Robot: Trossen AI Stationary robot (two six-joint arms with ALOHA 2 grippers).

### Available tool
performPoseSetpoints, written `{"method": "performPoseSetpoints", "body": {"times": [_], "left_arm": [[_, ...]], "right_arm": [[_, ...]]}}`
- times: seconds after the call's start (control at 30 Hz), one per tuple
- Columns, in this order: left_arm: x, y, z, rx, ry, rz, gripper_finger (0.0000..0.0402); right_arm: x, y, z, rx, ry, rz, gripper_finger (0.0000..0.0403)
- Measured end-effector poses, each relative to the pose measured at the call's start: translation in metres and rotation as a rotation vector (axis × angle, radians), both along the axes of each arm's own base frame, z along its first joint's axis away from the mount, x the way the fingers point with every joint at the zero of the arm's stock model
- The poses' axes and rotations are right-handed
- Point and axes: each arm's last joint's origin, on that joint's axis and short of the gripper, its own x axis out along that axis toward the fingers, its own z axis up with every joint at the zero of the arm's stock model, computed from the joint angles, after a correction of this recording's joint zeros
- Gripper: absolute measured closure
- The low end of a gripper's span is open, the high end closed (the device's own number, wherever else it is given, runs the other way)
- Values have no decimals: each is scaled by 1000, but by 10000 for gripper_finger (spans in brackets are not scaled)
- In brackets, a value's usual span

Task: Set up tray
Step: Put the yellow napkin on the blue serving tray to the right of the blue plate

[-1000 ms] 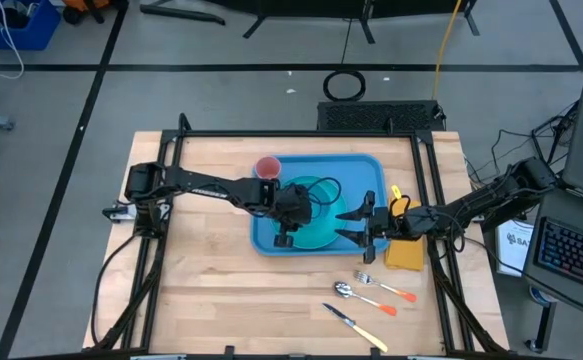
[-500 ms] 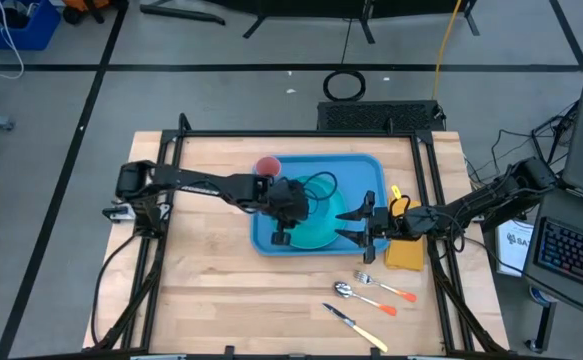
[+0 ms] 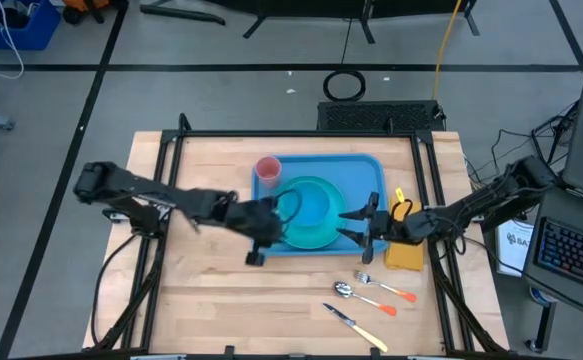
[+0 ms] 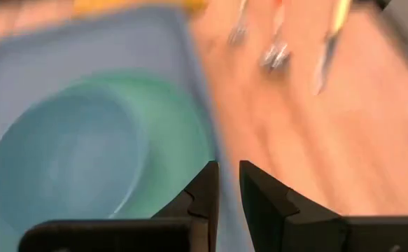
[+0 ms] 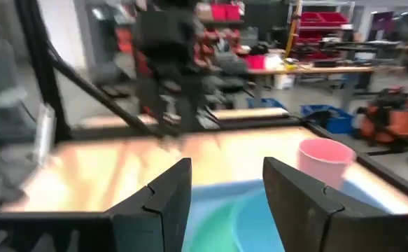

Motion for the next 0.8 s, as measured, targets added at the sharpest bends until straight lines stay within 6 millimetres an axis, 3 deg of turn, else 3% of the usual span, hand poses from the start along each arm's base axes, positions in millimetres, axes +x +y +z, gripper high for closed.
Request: {"method": "performPoseSetpoints", "body": {"times": [0.17, 0.33, 0.6, 0.8], "left_arm": [[-33, -29, -14, -93, -202, -60, 339], [-59, -52, -20, -158, -352, -104, 339], [-73, -80, -19, -228, -448, -212, 339], [-80, -95, -15, -244, -480, -279, 339]], "right_arm": [[-3, 10, -2, -104, 56, 16, 236], [3, 22, 17, -127, 162, -41, 236], [-4, 40, 33, -129, 454, -126, 236], [-10, 44, 23, -1, 705, -112, 236]]}}
